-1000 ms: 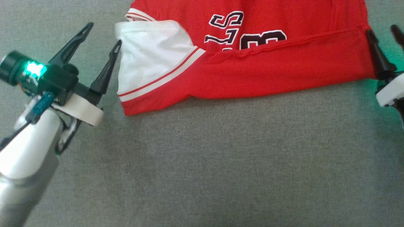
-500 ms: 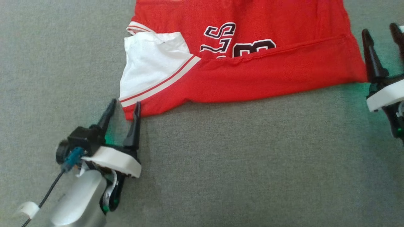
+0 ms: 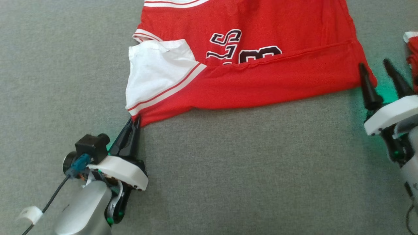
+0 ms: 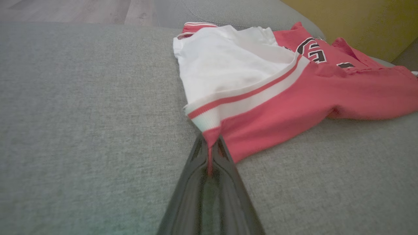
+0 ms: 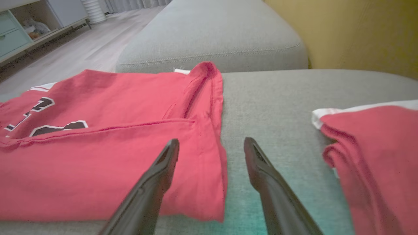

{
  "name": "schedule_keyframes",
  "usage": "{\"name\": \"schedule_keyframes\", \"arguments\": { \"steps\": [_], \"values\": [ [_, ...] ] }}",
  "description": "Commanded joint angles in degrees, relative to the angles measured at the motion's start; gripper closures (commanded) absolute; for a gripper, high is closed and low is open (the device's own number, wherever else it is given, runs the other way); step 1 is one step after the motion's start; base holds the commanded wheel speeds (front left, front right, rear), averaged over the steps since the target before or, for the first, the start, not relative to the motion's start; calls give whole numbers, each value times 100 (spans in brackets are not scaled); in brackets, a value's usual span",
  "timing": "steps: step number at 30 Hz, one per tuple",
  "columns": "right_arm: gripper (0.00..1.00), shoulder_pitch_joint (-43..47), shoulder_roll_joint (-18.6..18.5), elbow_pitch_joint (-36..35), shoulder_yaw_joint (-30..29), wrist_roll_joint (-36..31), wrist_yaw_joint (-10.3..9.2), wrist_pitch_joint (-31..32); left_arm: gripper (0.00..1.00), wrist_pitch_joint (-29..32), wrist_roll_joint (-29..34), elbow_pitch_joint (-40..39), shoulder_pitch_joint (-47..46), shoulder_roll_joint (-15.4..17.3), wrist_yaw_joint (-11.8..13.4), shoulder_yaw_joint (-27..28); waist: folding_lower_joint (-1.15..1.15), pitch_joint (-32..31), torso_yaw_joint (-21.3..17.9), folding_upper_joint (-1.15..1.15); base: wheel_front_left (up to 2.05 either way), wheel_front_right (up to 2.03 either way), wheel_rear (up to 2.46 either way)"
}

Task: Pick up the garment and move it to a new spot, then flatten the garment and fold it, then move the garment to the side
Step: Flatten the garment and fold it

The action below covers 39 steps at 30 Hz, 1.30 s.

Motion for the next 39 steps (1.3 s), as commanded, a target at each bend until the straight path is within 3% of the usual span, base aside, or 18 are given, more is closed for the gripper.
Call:
{"name": "schedule_keyframes", "arguments": {
  "steps": [1,3,4,5,6,7,16,22,30,31,32,33,34,39],
  "values": [
    [0,49,7,23,115,175,-4,173,100,-67,44,-142,9,177,21,165,0,-21,44,0,0,0,0],
    [0,47,17,84,191,234,-4,292,100,-75,59,-160,1,188,26,158,0,-31,65,0,0,0,0],
    [18,53,23,149,265,307,-4,436,100,-84,85,-175,-10,204,33,147,0,-43,81,0,0,0,0],
    [63,61,30,201,331,399,-4,585,100,-91,112,-192,-21,223,44,139,0,-57,92,0,0,0,0],
    [88,62,24,199,420,477,-4,700,100,-94,130,-208,-28,242,57,134,0,-70,101,0,0,0,0],
    [100,63,8,227,442,568,-4,773,100,-94,138,-221,-29,262,67,136,0,-92,103,0,0,0,0],
    [100,459,-547,49,686,853,-4,858,100,-4,120,-562,318,516,156,103,0,-418,122,0,0,0,0],
    [100,1114,-1004,-484,785,987,-4,763,100,218,67,-1223,993,791,401,37,0,-658,134,0,0,0,0],
    [100,2414,-1241,-1158,269,942,-4,506,100,290,-22,-1921,1889,926,719,-95,0,-882,160,0,0,0,0],
    [64,2578,-1217,-1219,159,921,-4,509,100,272,-23,-1969,1948,940,735,-100,0,-890,156,0,0,0,0],
    [0,2727,-1176,-1291,55,899,-4,521,100,249,-26,-2010,1987,949,737,-103,0,-893,152,0,0,0,0],
    [0,2852,-1122,-1379,-51,878,-4,524,71,232,-27,-2037,2008,956,739,-104,0,-892,144,0,0,0,0],
    [0,3029,-1019,-1528,-268,769,-4,554,0,201,16,-2070,1982,978,761,-97,0,-874,111,0,0,0,0],
    [0,3104,-736,-1979,-858,250,-4,597,0,234,185,-2216,1647,1076,756,-70,0,-784,-3,0,0,0,0]
  ]
}}
